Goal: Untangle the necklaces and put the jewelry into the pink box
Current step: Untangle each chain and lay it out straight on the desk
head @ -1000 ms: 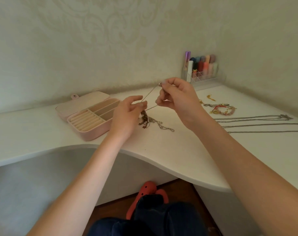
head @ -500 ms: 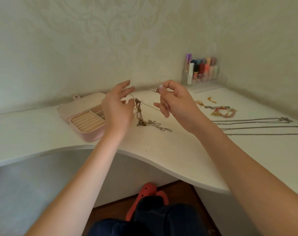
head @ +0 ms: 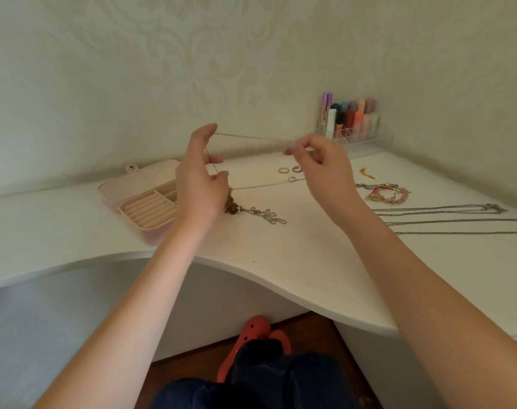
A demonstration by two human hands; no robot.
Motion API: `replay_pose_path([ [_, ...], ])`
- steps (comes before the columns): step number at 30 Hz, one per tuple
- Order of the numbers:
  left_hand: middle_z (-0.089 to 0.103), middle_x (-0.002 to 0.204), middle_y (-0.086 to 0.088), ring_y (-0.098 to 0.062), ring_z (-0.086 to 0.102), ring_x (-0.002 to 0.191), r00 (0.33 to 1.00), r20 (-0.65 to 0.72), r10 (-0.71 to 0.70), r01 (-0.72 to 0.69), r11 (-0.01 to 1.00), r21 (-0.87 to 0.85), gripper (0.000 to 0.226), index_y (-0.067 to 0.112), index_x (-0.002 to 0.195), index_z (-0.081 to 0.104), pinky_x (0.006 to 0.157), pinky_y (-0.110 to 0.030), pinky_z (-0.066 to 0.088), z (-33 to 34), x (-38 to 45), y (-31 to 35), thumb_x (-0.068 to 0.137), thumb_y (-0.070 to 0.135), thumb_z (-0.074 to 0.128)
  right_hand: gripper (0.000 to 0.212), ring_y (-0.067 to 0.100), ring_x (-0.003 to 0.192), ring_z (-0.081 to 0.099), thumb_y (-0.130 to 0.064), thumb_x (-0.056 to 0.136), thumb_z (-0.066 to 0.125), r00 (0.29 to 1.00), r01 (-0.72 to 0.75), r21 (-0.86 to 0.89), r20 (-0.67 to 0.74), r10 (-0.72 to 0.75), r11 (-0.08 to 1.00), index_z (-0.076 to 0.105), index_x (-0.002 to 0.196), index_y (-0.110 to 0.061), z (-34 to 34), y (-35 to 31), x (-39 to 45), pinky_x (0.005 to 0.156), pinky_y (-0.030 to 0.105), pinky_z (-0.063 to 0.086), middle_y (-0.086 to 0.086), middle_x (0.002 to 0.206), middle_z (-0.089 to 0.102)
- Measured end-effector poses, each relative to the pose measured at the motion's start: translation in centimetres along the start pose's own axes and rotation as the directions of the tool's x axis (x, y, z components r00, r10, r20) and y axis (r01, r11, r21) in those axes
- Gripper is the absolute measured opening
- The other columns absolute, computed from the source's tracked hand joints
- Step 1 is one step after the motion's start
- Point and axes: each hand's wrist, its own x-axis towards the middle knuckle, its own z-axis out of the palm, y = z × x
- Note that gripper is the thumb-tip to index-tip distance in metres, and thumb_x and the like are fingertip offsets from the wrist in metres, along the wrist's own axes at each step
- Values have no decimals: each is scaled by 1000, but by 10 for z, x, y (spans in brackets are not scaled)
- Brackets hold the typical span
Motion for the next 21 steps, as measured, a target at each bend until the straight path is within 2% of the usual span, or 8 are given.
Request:
replay_pose_path([
  [2, 56, 120, 6, -10, 55, 89, 996, 47, 82, -86, 991, 100, 79, 24, 134, 44, 72, -27, 49, 1, -4, -3, 67, -19, 43, 18, 12, 56, 43, -24, 96, 52, 987, -14, 65, -158, 24, 998, 60, 80, -26, -5, 0, 3, 56, 40, 51, 16, 77, 64],
  [3, 56, 114, 5, -12, 52, 87, 990, 62, 123, -131, 982, 136, 80, 23, 133, 45, 73, -33, 50, 0, -6, -4, 66, -20, 42, 19, 13, 60, 45, -24, 96, 51, 973, -23, 90, -226, 43, 996, 58, 79, -27, -9, -1, 4, 62, 47, 54, 11, 76, 64],
  [6, 44, 97, 1, -17, 45, 76, 983, 49, 175, -182, 956, 231, 71, 15, 125, 49, 68, -44, 49, -2, -8, -9, 64, -20, 44, 15, 5, 49, 37, -21, 95, 52, 934, -45, 143, -345, 93, 989, 60, 83, -20, -15, 2, 6, 50, 36, 54, -9, 55, 43],
  [11, 48, 107, -15, -16, 47, 82, 988, -108, 107, -78, 967, 242, 43, 3, 116, 52, 76, -21, 38, -8, -3, -11, 77, -13, 42, 15, 5, 44, 37, -28, 93, 55, 904, -82, -6, -421, 72, 997, 66, 86, -19, -18, 8, 7, 54, 25, 33, -9, 52, 38],
  [14, 64, 92, -10, -25, 64, 82, 977, -121, -173, 173, 985, -16, 16, 8, 100, 58, 80, -40, 52, -12, 5, -12, 95, 9, 43, 19, -3, 40, 46, -30, 93, 56, 904, -136, -33, -414, 110, 990, 69, 93, -17, -21, 8, 6, 53, 26, 39, -12, 51, 40],
  [16, 65, 74, -12, -25, 66, 64, 909, 16, -417, 396, 852, -343, 24, 8, 89, 58, 70, -43, 56, -13, 8, -5, 100, 23, 42, 19, -5, 40, 47, -31, 93, 56, 907, -155, -55, -403, 121, 986, 69, 94, -18, -21, 8, 5, 52, 25, 35, -12, 51, 41],
  [18, 66, 65, -15, -24, 67, 54, 866, 131, -483, 489, 763, -423, 43, 5, 84, 59, 58, -33, 56, -13, 8, -1, 101, 38, 37, 19, -2, 41, 47, -33, 93, 55, 904, -166, -69, -409, 124, 984, 69, 94, -20, -20, 9, 5, 51, 25, 33, -12, 52, 42],
  [21, 65, 59, -18, -23, 62, 44, 858, 186, -479, 511, 763, -396, 64, 2, 75, 60, 47, -27, 48, -14, 8, 6, 97, 55, 30, 21, 5, 51, 43, -38, 93, 53, 869, -212, -64, -470, 158, 975, 69, 94, -24, -23, 12, 9, 52, 24, 31, -12, 60, 45],
])
